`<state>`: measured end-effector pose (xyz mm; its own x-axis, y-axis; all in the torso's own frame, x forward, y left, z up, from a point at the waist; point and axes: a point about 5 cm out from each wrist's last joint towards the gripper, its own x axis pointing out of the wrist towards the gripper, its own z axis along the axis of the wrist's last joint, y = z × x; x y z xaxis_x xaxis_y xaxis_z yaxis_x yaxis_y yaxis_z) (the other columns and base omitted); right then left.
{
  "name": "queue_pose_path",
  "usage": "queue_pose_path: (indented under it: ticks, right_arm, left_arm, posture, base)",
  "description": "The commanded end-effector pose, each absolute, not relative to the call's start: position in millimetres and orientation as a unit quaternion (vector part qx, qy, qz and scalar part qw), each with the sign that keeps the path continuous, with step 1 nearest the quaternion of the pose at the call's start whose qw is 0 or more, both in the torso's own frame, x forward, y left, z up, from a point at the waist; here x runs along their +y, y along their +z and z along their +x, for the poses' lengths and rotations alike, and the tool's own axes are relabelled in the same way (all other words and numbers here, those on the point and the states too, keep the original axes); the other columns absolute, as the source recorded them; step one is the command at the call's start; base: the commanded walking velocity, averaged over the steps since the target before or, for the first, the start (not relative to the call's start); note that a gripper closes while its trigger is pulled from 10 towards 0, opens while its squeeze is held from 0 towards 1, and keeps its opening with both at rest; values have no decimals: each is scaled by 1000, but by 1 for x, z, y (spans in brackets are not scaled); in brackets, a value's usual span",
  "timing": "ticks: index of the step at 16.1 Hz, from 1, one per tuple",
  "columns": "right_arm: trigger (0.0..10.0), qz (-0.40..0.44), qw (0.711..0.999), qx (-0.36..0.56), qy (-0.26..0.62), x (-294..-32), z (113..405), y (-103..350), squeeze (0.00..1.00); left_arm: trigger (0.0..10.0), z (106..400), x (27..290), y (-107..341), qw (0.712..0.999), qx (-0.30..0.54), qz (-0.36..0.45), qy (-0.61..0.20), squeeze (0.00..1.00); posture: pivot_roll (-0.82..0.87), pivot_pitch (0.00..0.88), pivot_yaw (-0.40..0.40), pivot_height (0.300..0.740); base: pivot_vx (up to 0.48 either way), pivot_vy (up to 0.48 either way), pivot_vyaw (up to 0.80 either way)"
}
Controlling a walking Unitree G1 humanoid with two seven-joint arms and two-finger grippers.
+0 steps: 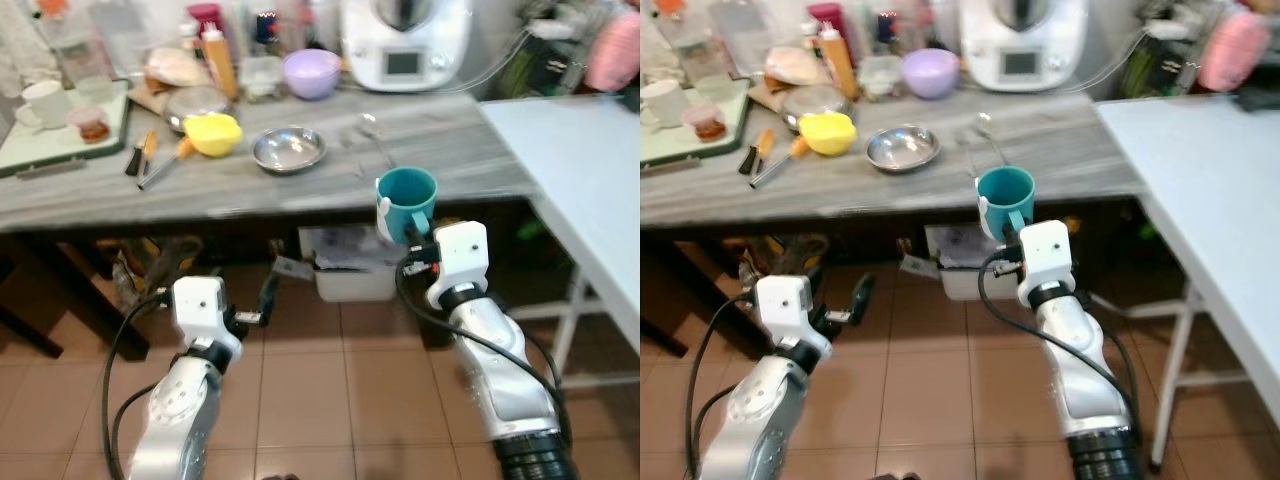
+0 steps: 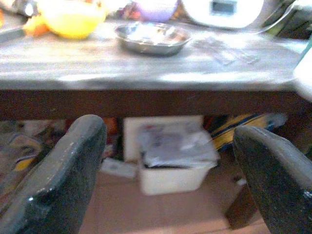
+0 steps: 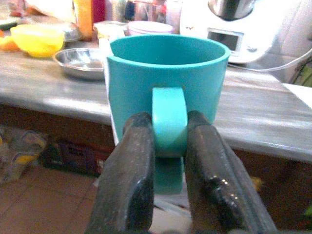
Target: Setting the table
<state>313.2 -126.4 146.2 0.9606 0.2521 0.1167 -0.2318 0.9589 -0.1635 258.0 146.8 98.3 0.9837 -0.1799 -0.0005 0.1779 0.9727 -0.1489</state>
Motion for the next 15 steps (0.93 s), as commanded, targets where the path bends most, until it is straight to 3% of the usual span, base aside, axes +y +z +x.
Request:
queue_pose_path:
  ticks: [1,5,15]
  right_arm:
    - [10000,-85,987,-78,114,-132,313,151,0]
    - [10000,-86,987,-78,112,-133,313,151,0]
    - [10000,-123,971,-164,120,-126,309,190,0]
  left_arm:
    - [10000,259,143,101,993,2,-71,-97,0]
    - [10000,259,142,102,992,1,-71,-100,0]
    - [10000,253,134,129,988,-34,-73,-132,0]
  posture:
    - [-160,95,63,740]
    - [-162,96,64,740]
    - [-161,94,66,740]
  base:
    - [480,0,0]
    - [480,0,380]
    - [480,0,0]
